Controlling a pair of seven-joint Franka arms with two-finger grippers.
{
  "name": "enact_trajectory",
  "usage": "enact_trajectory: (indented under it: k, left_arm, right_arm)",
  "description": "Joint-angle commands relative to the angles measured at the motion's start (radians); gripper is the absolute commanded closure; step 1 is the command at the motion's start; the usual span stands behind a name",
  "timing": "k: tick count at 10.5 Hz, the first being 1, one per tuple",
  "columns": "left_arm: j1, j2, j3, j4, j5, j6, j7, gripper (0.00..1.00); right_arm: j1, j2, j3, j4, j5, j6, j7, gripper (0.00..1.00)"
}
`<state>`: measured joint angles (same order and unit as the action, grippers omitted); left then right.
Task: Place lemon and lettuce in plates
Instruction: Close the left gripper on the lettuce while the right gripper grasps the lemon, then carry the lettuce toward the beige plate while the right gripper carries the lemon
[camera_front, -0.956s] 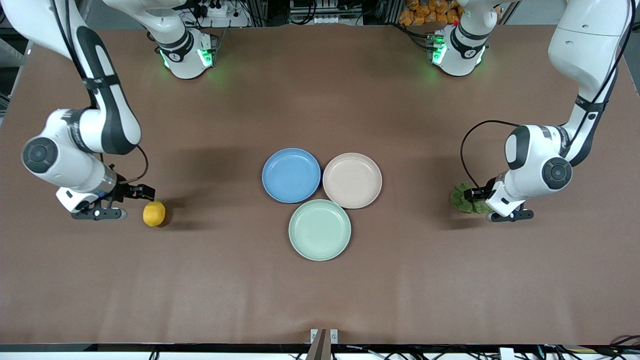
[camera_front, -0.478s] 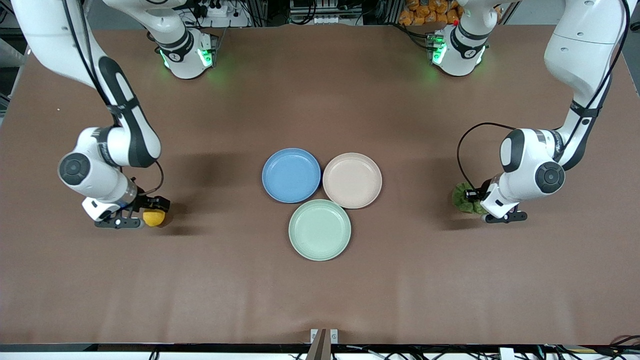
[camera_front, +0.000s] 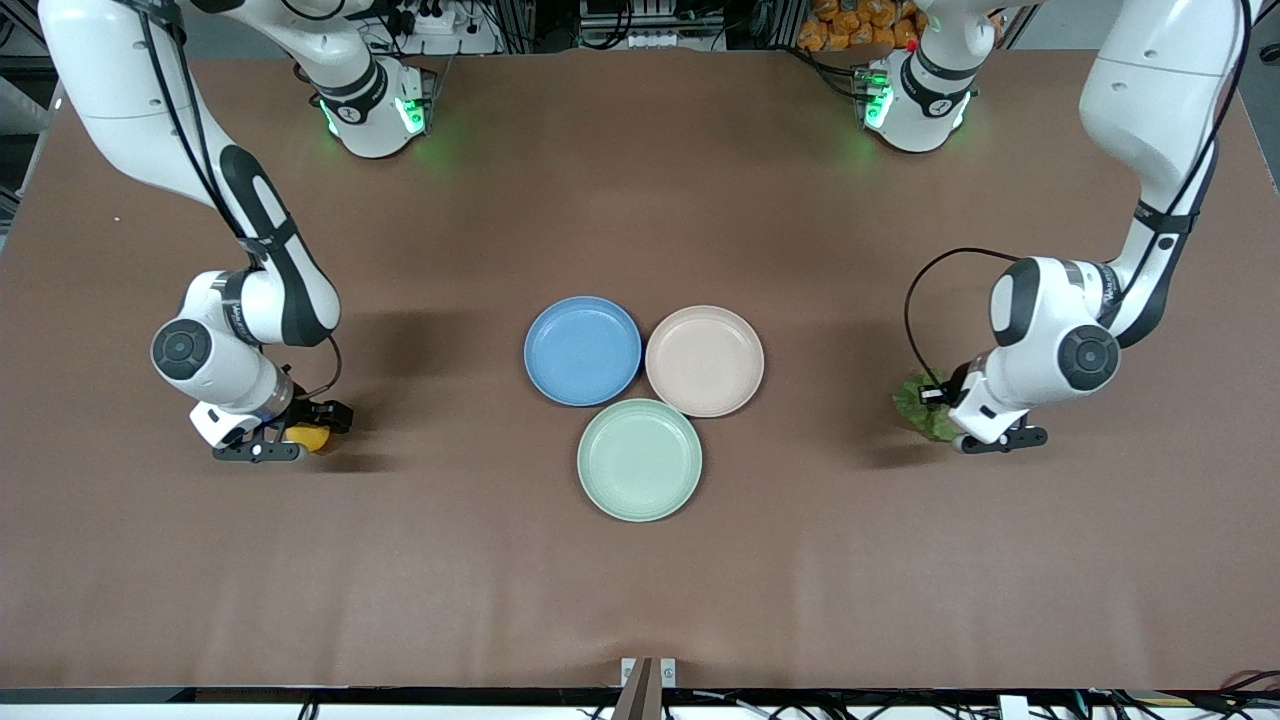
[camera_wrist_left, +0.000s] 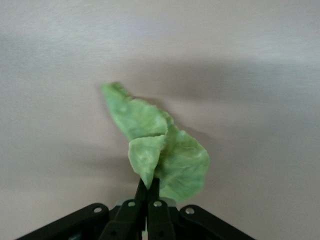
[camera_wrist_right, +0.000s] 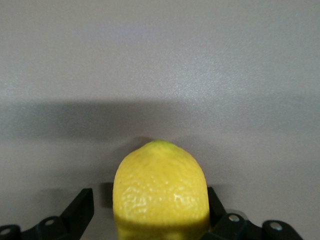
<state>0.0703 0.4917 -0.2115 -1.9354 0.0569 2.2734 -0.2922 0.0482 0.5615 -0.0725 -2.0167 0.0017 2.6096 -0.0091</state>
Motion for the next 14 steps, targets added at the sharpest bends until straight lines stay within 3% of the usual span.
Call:
enact_trajectory:
  k: [1,3,6,9,14]
  left_arm:
    - [-0.087,-0.051,0.000,0.061,0.014,-0.122,-0.153,1.00]
    - [-0.148,-0.051,-0.029,0.117,0.008,-0.196,-0.305,1.00]
    - [-0.242,-0.039,-0.063,0.226,-0.003,-0.264,-0.534,1.00]
    - [-0.320,-0.038,-0.065,0.257,-0.009,-0.279,-0.668,1.00]
    - [-0.391,0.036,-0.065,0.286,-0.095,-0.250,-0.861,1.00]
  right_arm:
    - [-0.004,0.000,0.008,-0.002,-0.002,0.003,0.000,0.37]
    - [0.001,-0.006,0.008,-0.002,-0.006,-0.002,-0.003,0.70]
    - [0.009,-0.044,0.005,0.004,-0.014,-0.025,-0.034,0.82]
    - [0.028,-0.094,0.007,0.022,-0.008,-0.120,-0.063,0.87]
    - [0.212,-0.103,0.011,0.053,-0.002,-0.148,0.184,0.87]
